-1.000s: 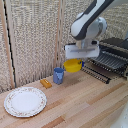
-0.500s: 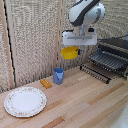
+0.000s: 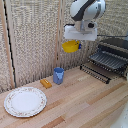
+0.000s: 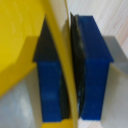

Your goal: Please reach out your grabber to the yellow dish. Tenderly grip the yellow dish using your grabber. Set the yellow dish on the baking sheet. Posit your grabber on the rim of the baking sheet carrying the yellow dish. Mindfully slide the baking sheet with the yellow dish into the oven. Let go of your grabber's hold on the baking sheet's edge when it is entirely in the oven.

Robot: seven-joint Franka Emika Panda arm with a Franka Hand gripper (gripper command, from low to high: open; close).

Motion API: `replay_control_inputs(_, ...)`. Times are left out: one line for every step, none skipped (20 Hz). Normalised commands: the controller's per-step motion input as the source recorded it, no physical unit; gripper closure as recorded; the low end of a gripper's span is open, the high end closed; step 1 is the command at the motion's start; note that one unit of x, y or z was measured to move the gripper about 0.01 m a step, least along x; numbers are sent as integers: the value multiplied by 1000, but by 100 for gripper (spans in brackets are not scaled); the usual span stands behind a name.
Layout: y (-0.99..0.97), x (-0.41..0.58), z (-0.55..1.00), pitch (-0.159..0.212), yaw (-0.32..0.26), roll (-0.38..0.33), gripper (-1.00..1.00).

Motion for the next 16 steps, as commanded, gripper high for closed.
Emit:
replay_control_inputs(-857, 89, 243, 1, -110, 0, 100)
replay_control_inputs(-849, 77, 214, 0, -116, 0, 100)
replay_control_inputs(-817, 51, 183, 0, -131, 0, 100)
replay_control_inputs(-774, 31, 169, 0, -148, 0, 100)
replay_control_inputs(-723, 14, 160, 0, -169, 0, 100)
replay_control_inputs(-680, 0, 146, 0, -186, 0, 100)
replay_control_inputs(-663, 0, 146, 0, -194, 0, 100)
replay_control_inputs(-649, 0, 140, 0, -199, 0, 100)
replay_control_inputs(-649, 0, 117, 0, -198, 0, 100)
replay_control_inputs(-651, 0, 100, 0, -198, 0, 100)
replay_control_inputs(-649, 0, 77, 0, -200, 0, 100)
replay_control_inputs(-646, 6, 66, 0, -203, 0, 100)
replay_control_inputs(-654, 11, 63, 0, -200, 0, 100)
replay_control_inputs(-669, 23, 60, 0, -193, 0, 100)
replay_control_inputs(-691, 31, 60, 0, -184, 0, 100)
replay_control_inputs(-740, 51, 60, 0, -166, 0, 100)
